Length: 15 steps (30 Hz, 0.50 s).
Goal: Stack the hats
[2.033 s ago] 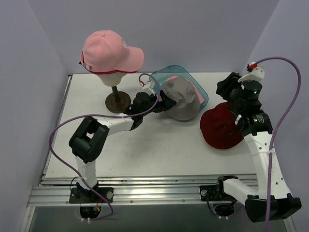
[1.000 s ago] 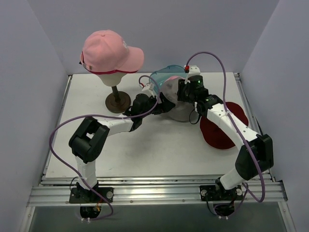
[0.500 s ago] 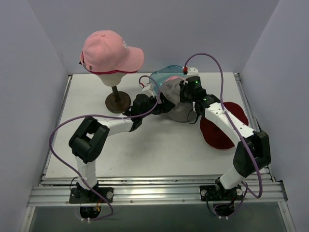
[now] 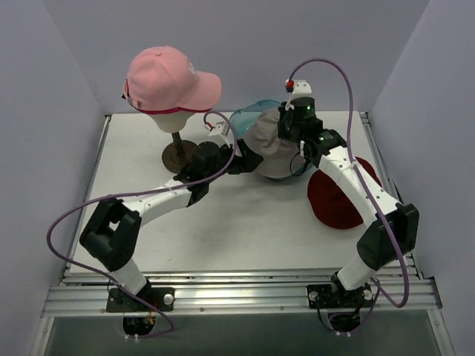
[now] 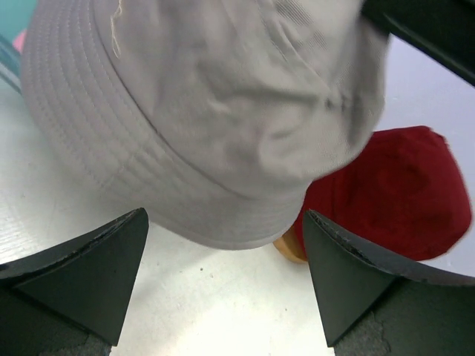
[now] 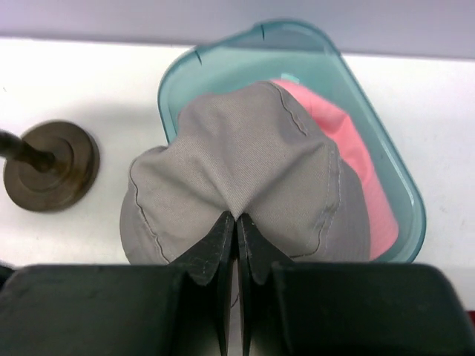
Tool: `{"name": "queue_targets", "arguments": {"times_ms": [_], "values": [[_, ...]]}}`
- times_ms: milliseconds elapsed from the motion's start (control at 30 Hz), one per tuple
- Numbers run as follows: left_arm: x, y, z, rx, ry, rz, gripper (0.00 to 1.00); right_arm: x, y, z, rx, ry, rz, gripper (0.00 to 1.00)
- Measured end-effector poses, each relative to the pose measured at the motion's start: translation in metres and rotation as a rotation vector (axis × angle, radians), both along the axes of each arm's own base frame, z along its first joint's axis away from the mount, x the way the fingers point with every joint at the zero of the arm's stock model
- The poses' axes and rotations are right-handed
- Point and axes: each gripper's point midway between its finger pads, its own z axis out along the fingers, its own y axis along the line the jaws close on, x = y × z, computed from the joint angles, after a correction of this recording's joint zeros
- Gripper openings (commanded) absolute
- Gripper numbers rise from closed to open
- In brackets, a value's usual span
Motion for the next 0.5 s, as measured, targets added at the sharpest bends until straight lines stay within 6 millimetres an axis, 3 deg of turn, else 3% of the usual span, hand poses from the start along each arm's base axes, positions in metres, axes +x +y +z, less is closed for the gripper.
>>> {"name": "queue_targets", "arguments": {"times_ms": [100, 233, 333, 500], "values": [[-0.015, 0.002, 0.030, 0.008, -0.055, 0.000, 0.94, 0.004, -0.001, 0.029, 0.013, -0.048, -0.013, 0.00], [-0.052, -0.007, 0.059, 0.052, -0.116, -0.041, 0.94, 0.005, -0.010, 0.057, -0.003, -0.081, -0.049, 0.00], [-0.079, -0.015, 0.068, 0.092, -0.139, -0.077, 0.94, 0.004, -0.023, 0.070, -0.012, -0.093, -0.081, 0.00], [-0.109, -0.011, 0.078, 0.156, -0.172, -0.088, 0.94, -0.004, -0.063, 0.076, -0.027, -0.071, -0.160, 0.00]]}}
